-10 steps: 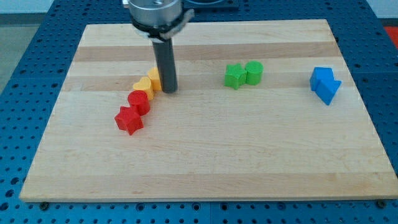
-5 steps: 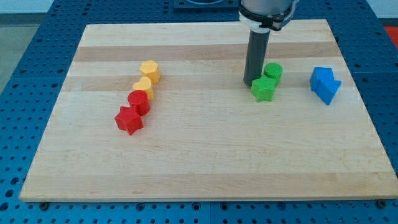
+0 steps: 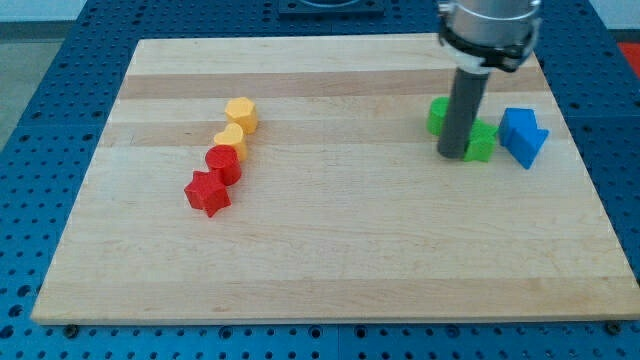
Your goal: Push the green blocks close to the blue blocks
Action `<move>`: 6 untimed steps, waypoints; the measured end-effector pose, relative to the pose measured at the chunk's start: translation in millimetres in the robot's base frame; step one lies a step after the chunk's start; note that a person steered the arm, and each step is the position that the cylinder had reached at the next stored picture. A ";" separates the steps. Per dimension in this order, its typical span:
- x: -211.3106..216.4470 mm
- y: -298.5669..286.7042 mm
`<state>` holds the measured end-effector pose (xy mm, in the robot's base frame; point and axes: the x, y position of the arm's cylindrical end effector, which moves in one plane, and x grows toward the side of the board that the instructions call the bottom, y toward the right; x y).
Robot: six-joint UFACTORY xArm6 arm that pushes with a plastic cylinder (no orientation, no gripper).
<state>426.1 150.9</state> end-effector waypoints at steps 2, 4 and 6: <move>-8.6 -75.8; -96.6 -60.9; -67.9 -8.0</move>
